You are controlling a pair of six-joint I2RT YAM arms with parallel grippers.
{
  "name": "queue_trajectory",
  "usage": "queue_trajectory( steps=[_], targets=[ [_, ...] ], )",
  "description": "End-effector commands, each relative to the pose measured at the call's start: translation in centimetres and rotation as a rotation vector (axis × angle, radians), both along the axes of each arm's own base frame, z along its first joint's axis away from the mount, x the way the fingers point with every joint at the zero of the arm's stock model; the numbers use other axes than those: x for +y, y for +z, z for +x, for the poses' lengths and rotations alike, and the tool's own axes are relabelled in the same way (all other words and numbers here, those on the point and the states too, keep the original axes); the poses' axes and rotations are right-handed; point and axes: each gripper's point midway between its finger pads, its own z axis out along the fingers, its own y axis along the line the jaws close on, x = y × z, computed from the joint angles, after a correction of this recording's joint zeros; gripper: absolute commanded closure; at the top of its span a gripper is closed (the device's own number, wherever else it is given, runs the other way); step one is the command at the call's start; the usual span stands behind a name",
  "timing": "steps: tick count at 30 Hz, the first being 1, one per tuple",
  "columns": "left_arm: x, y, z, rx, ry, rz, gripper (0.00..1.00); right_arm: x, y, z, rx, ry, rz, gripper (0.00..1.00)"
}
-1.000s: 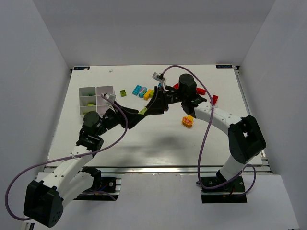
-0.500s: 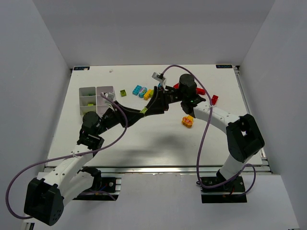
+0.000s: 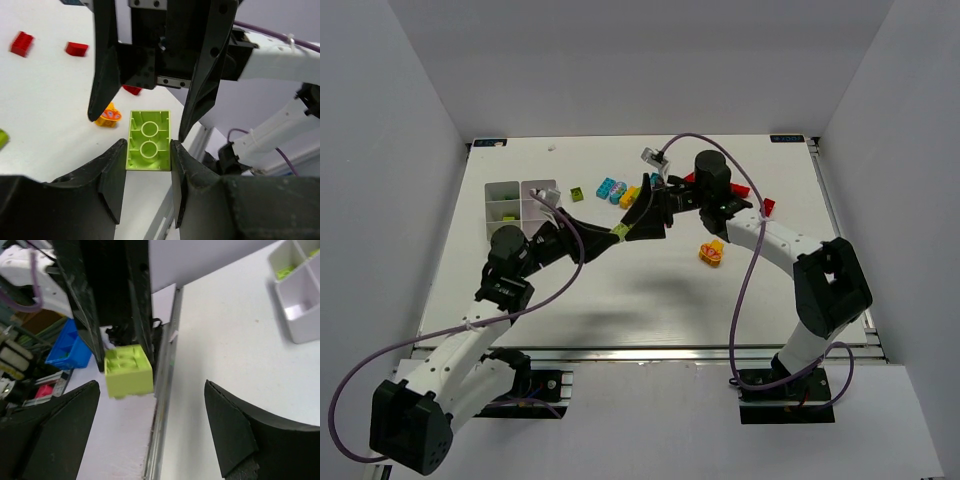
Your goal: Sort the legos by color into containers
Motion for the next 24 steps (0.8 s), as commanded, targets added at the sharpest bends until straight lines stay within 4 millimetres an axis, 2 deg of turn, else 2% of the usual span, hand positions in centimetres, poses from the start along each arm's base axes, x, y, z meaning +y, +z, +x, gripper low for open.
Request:
queue_trajectory(
  steps=[1, 3, 4, 6, 7, 8, 9, 10, 11, 12, 14, 15, 17, 18, 19, 20, 21, 23, 24],
  targets=[
    [1.7, 0.2, 1.5, 0.013, 0.109, 0.076, 1.00, -0.7, 0.7, 2.0, -0.112, -0.065, -0.003, 0.11],
    [3.6, -0.5, 3.3, 0.066, 0.209, 0.102, 1.00, -1.3, 0.2, 3.8, -0.166, -0.142, -0.037, 0.11],
    [4.5, -2.0, 3.7, 0.145, 0.249, 0.131, 1.00, -1.8, -0.8, 4.3, -0.214, -0.163, -0.074, 0.11],
    [7.1, -2.5, 5.5, 0.226, 0.364, 0.130, 1.00, -2.9, -1.9, 6.7, -0.284, -0.273, -0.140, 0.11],
    [8.5, -4.1, 5.9, 0.325, 0.428, 0.151, 1.00, -4.0, -2.3, 7.8, -0.373, -0.319, -0.178, 0.11],
    [10.4, -3.8, 6.9, 0.359, 0.506, 0.140, 1.00, -4.8, -2.8, 9.7, -0.445, -0.418, -0.235, 0.11],
    [11.4, -4.3, 7.3, 0.413, 0.557, 0.137, 1.00, -5.5, -2.9, 10.7, -0.512, -0.462, -0.261, 0.11],
    [12.7, -5.7, 7.7, 0.487, 0.627, 0.164, 1.00, -6.3, -2.4, 11.1, -0.584, -0.505, -0.279, 0.11],
    [13.9, -5.9, 8.1, 0.516, 0.684, 0.166, 1.00, -7.5, -3.3, 12.4, -0.663, -0.574, -0.329, 0.11],
    [14.5, -5.3, 8.5, 0.537, 0.726, 0.148, 1.00, -8.1, -3.5, 13.0, -0.683, -0.616, -0.344, 0.11],
    [16.7, -6.5, 9.0, 0.638, 0.873, 0.142, 1.00, -9.1, -3.7, 13.4, -0.696, -0.647, -0.363, 0.10],
    [17.3, -6.3, 8.9, 0.670, 0.918, 0.146, 1.00, -9.1, -3.8, 13.0, -0.685, -0.613, -0.357, 0.20],
    [19.4, -7.2, 9.2, 0.757, 1.062, 0.140, 1.00, -8.8, -3.5, 12.2, -0.628, -0.550, -0.323, 0.39],
    [20.0, -6.3, 9.5, 0.768, 1.099, 0.133, 1.00, -8.8, -3.5, 12.1, -0.610, -0.547, -0.320, 0.65],
    [20.4, -7.3, 8.8, 0.836, 1.130, 0.167, 1.00, -8.8, -3.6, 11.7, -0.595, -0.540, -0.313, 0.75],
    [21.4, -8.0, 8.9, 0.885, 1.203, 0.177, 1.00, -8.8, -4.2, 11.4, -0.575, -0.534, -0.316, 0.83],
    [21.9, -7.9, 8.2, 0.927, 1.238, 0.203, 1.00, -8.8, -3.9, 11.3, -0.563, -0.542, -0.304, 0.95],
    [23.8, -8.6, 7.9, 0.981, 1.367, 0.231, 1.00, -8.8, -4.1, 11.1, -0.548, -0.540, -0.299, 0.97],
    [24.4, -9.0, 6.9, 1.021, 1.408, 0.273, 1.00, -8.7, -4.3, 11.0, -0.532, -0.541, -0.300, 0.97]
  ],
)
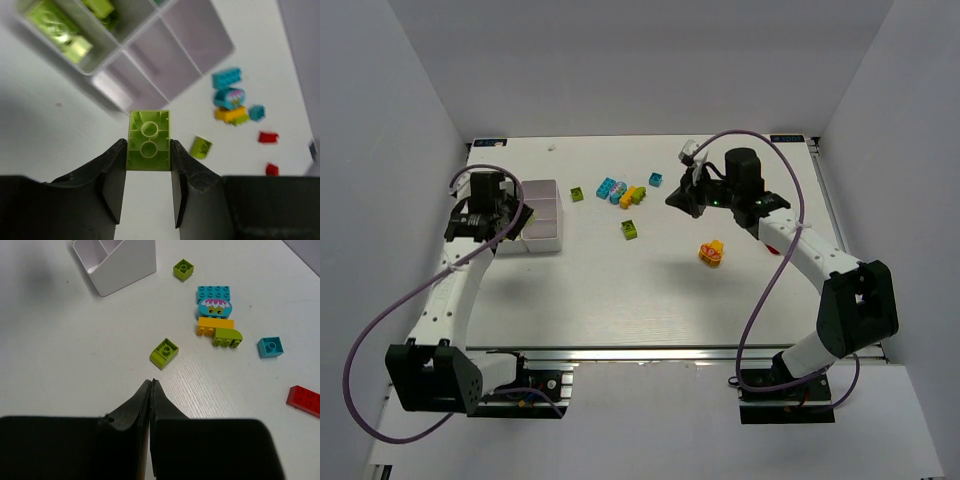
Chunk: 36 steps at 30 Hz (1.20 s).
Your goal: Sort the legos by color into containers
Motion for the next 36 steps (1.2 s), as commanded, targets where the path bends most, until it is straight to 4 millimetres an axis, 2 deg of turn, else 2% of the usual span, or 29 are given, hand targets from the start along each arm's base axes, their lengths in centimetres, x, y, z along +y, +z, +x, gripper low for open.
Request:
queue_trajectory(
  steps=[1, 3, 5, 7, 10, 19, 24, 30, 35, 36],
  targets=[
    [4.7, -1.1, -3.3, 0.186, 0.264, 0.111, 1.00, 0.2, 0.7, -0.6, 0.003, 0.014, 0.028, 0.97],
    [6.3, -2.1, -4.1, 0.260, 0.359, 0.146, 1.00, 0.2, 0.5, -0.7, 0.008, 0.014, 0.028, 0.97],
    [7.3, -2.3, -3.9, 0.284, 0.421, 0.130, 1.00, 0.1, 0.7, -0.5, 0.004, 0.007, 0.031, 0.97],
    [8.4, -3.4, -3.8, 0.333, 0.467, 0.111, 1.00, 0.1, 0.8, -0.6, 0.004, 0.008, 0.032, 0.97],
    [8.9, -4.3, -2.6, 0.344, 0.492, 0.074, 1.00, 0.1, 0.9, -0.7, -0.002, 0.008, 0.035, 0.97],
    [10.0, -4.4, 1.5, 0.326, 0.488, 0.043, 1.00, -0.3, 0.7, -0.9, -0.015, 0.002, 0.030, 0.96],
    [10.3, -5.2, 2.2, 0.340, 0.494, 0.022, 1.00, -0.5, 0.5, -0.9, -0.015, -0.004, 0.030, 0.96],
    [10.1, -6.5, 2.0, 0.358, 0.503, -0.022, 1.00, -0.9, 0.4, -0.6, -0.015, -0.014, 0.029, 0.95],
    [10.3, -6.7, 2.5, 0.354, 0.507, -0.029, 0.88, -1.0, 0.4, -0.6, -0.016, -0.013, 0.030, 0.94],
    [10.3, -6.7, 2.7, 0.352, 0.507, -0.029, 0.81, -1.0, 0.5, -0.6, -0.018, -0.012, 0.031, 0.94]
  ],
)
